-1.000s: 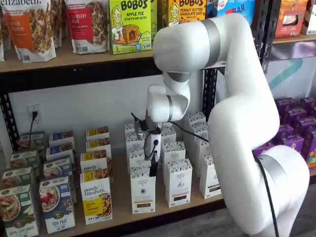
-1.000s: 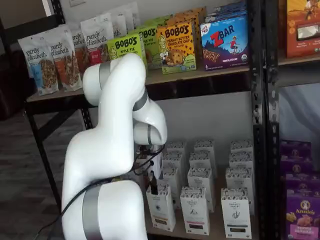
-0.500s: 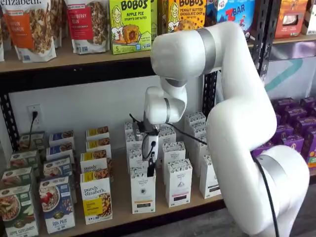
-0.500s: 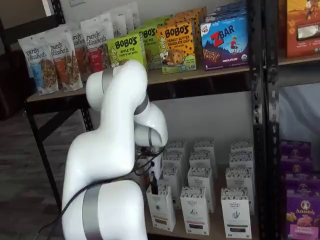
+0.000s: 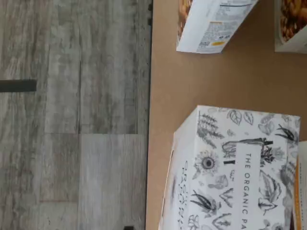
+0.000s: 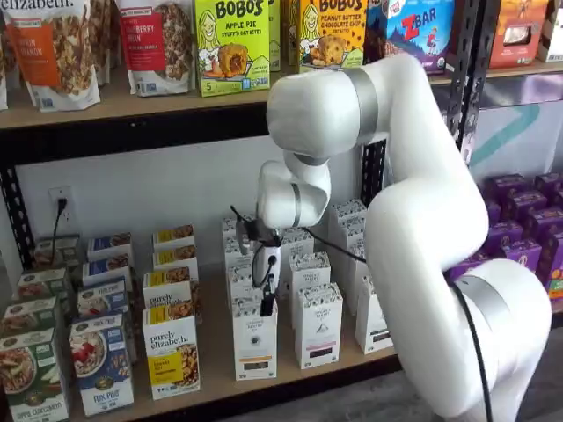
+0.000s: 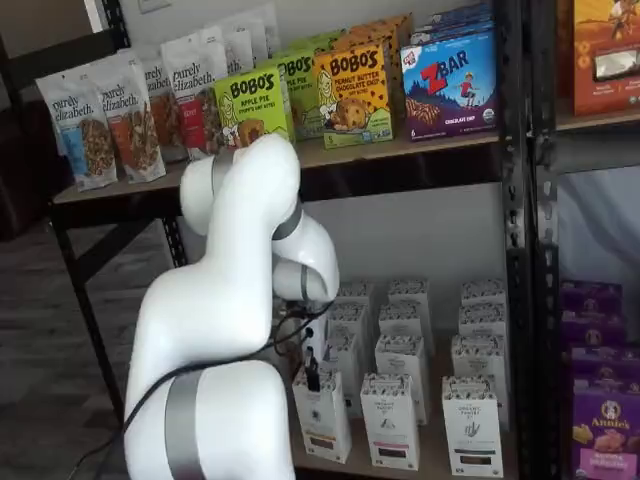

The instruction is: Pick up the white box with a yellow strip in the middle, on the bottom shelf, the fourth box from the left

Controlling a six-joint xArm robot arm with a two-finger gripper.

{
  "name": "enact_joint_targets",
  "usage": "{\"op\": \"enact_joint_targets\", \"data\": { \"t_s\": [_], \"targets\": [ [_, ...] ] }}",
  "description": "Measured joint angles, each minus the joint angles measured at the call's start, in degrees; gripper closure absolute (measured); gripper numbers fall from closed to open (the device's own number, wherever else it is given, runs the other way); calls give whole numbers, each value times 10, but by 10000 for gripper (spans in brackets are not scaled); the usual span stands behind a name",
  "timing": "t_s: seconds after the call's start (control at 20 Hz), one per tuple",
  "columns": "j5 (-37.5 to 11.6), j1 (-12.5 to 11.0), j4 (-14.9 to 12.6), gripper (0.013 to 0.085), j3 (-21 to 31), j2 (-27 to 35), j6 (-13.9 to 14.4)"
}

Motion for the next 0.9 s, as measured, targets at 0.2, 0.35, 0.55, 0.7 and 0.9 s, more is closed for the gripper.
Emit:
{"op": "enact_joint_targets", "data": {
  "t_s": [0.2,0.35,0.55,0.7,0.9],
  "targets": [
    [1,-1,-12,130,-22,20,10],
    [8,-1,-24,130,-39,33,21],
    [19,1,-46,130,-59,49,41],
    [25,3,-58,130,-73,62,53],
    [27,6,-67,130,-84,75,64]
  ]
}}
